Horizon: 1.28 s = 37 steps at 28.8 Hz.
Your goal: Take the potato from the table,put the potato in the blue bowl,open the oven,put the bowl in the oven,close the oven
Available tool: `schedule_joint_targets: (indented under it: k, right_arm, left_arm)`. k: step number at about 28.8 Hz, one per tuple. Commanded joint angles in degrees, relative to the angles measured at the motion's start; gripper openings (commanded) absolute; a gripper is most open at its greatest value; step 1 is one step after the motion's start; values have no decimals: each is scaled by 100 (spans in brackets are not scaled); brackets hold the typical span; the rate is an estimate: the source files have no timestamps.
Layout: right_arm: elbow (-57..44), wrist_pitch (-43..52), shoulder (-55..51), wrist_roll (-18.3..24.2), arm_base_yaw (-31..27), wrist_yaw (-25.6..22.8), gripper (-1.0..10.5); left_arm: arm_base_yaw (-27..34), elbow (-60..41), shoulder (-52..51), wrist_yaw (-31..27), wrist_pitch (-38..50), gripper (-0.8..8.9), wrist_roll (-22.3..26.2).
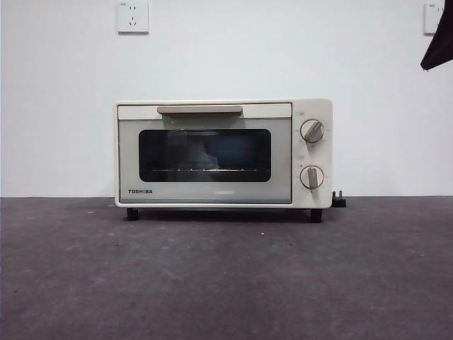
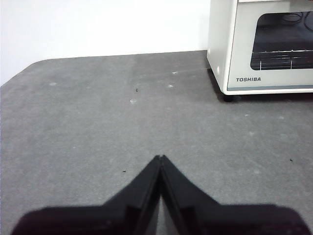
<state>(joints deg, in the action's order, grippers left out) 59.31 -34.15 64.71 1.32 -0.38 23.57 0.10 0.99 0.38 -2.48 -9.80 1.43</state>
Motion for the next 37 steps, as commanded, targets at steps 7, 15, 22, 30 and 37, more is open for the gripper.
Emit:
schedule_joint_targets:
  k: [7, 15, 22, 30, 37]
  right_arm:
    - [-13, -70, -857, 39, 42, -822, 2]
    - [-264, 136, -2887, 39, 42, -1506, 2]
    - [-2120, 2111, -3985, 48, 42, -1718, 2]
    - [-4411, 3659, -5056, 35, 33, -2048, 2]
    - [-5556, 3759, -6011, 28, 26, -2319, 2]
  left_arm:
    - [-15, -57, 13, -9, 46, -4, -37]
    - [-15, -57, 48, -9, 46, -4, -37]
    - [-15, -57, 50, -9, 46, -4, -39]
    - [-15, -57, 50, -9, 46, -4, -37]
    - [-15, -57, 50, -9, 46, -4, -37]
